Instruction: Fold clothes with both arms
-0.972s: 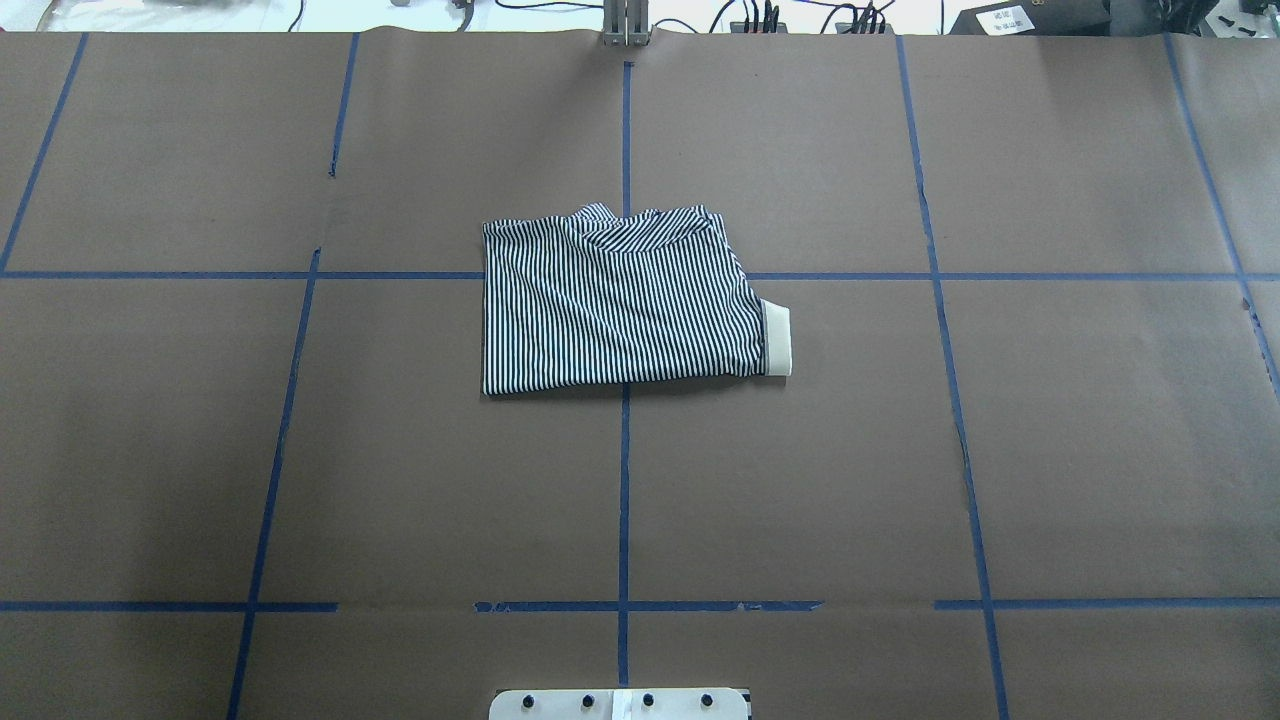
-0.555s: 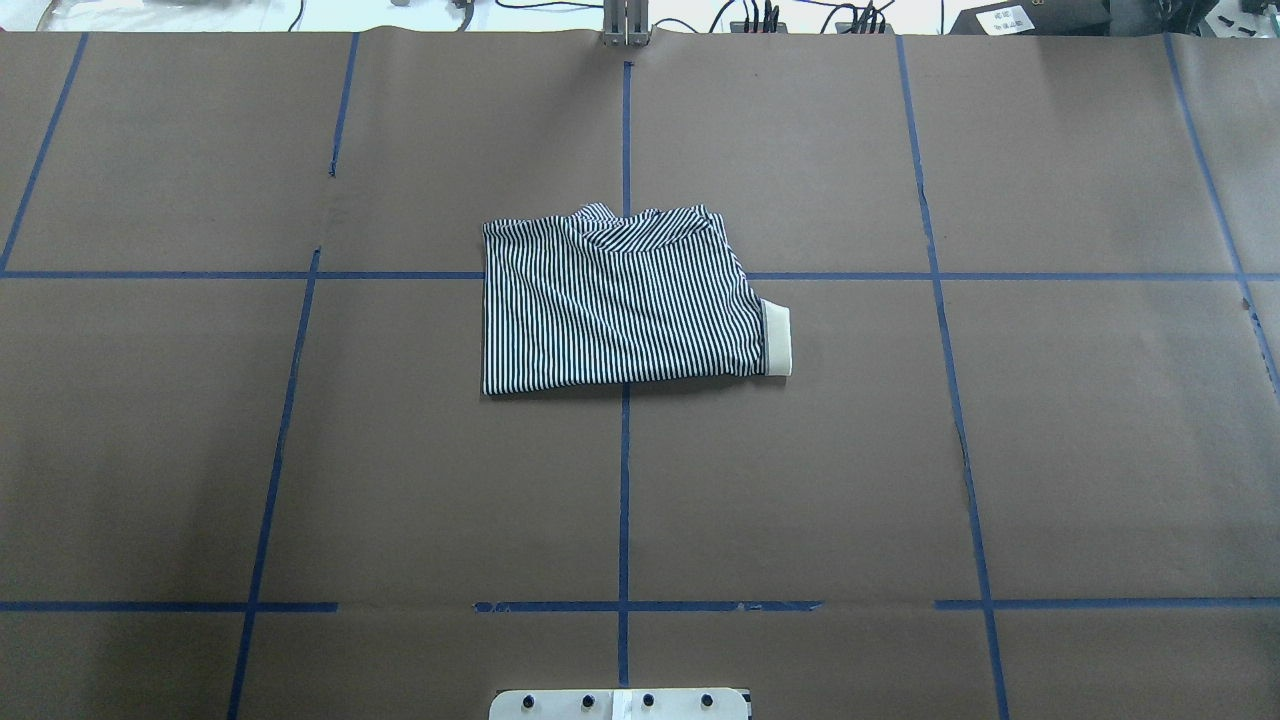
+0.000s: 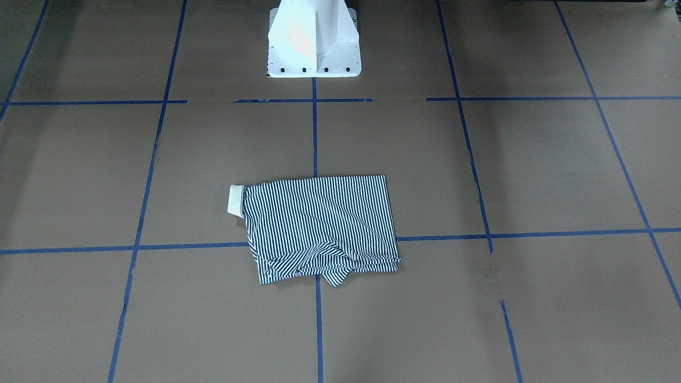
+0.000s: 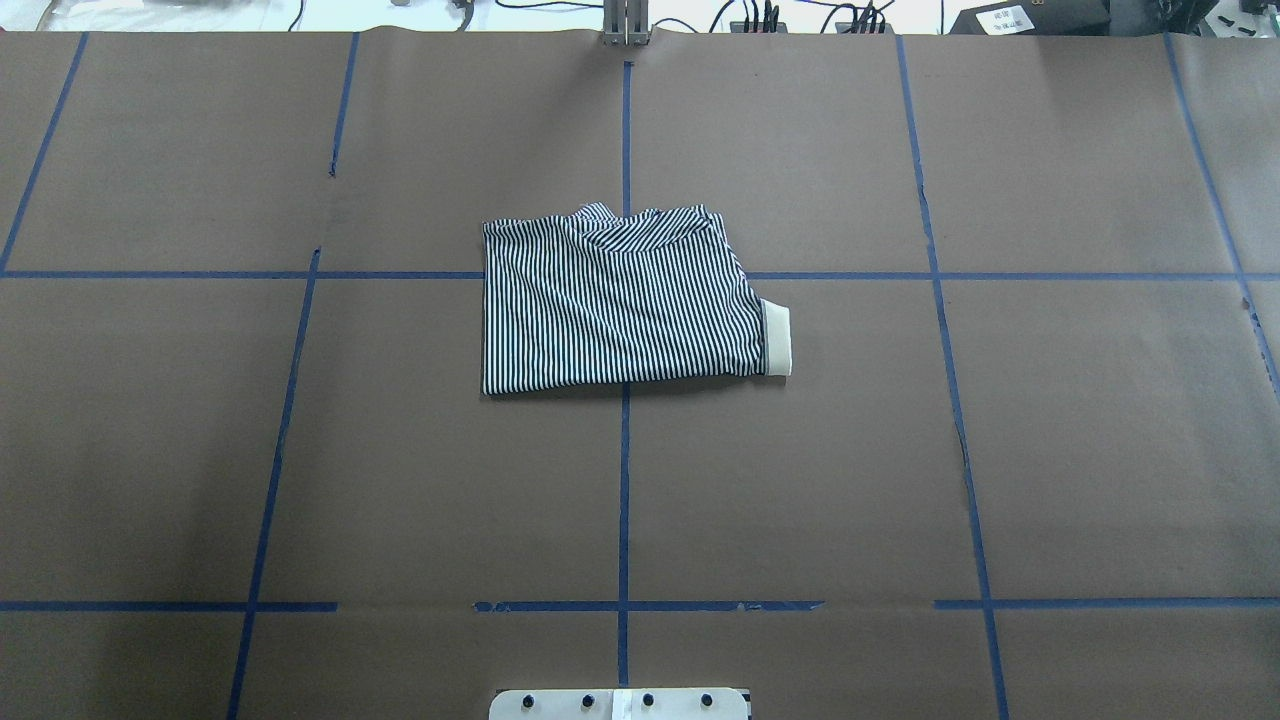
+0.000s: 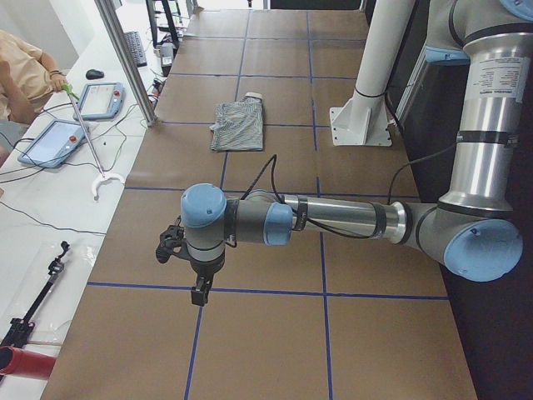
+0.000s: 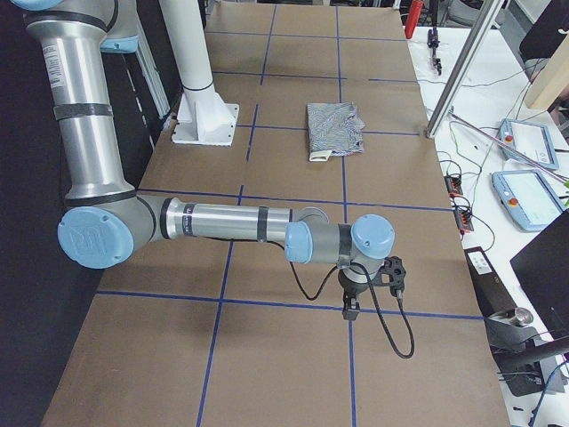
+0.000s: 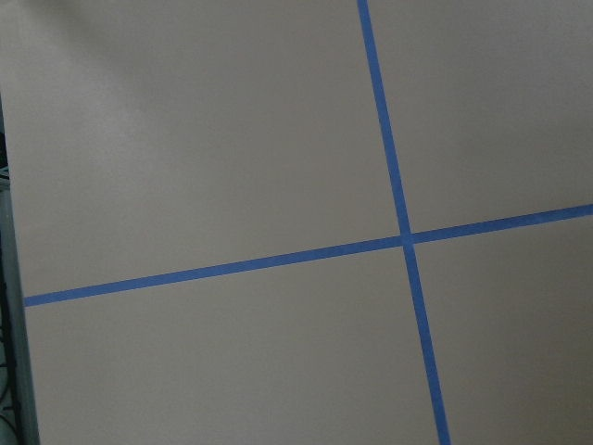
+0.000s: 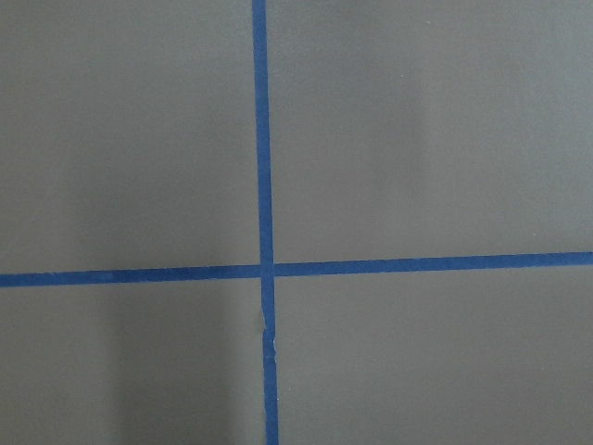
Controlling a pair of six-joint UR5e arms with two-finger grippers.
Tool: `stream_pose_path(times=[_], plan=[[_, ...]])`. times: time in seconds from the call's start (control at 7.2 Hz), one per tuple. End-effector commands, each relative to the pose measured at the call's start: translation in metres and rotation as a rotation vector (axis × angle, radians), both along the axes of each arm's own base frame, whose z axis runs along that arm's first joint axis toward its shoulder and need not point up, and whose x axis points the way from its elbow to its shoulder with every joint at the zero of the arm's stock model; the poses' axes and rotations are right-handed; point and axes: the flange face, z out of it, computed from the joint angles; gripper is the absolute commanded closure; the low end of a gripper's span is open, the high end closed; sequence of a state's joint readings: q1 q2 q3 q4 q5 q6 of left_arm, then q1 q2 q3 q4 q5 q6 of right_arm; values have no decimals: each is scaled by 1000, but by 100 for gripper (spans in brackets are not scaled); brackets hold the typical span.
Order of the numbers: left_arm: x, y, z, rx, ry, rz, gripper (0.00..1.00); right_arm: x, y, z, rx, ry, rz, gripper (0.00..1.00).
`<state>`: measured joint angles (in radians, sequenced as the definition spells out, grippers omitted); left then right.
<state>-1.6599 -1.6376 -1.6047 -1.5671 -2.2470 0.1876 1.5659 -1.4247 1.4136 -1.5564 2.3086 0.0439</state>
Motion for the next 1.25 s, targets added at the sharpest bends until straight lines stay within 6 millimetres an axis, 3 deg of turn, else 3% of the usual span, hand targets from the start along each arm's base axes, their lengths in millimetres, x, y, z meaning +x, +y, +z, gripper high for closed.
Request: stream_pose_path(times=[0.0, 0.14, 0.28, 0.42, 0.56, 0.69, 0.83, 0.97, 1.11], plan=[[6, -7, -9, 16, -6, 14, 0, 0, 3, 5, 62, 39, -83, 0], [7, -5, -6, 11, 1, 16, 0, -1, 8, 8, 57, 27, -86, 0], [8, -4, -7, 6, 6, 17, 0, -4, -1, -6, 80, 20, -88, 0], [9, -2, -5, -13, 9, 18, 0, 7, -1, -35, 93, 20, -68, 0], [10, 2, -21, -27, 10, 20, 0, 6, 7, -78, 54, 27, -71, 0], [11, 6, -24, -62, 13, 22, 0, 3, 23, -83, 2, 20, -80, 0], [12, 5, -22, -62, 14, 23, 0, -15, 28, -72, 12, 22, -115, 0], [13, 5, -24, -54, 15, 24, 0, -32, 24, -62, 32, 25, -145, 0], [14, 4, -26, -48, 22, 28, 0, -33, 20, -55, 46, 25, -141, 0]])
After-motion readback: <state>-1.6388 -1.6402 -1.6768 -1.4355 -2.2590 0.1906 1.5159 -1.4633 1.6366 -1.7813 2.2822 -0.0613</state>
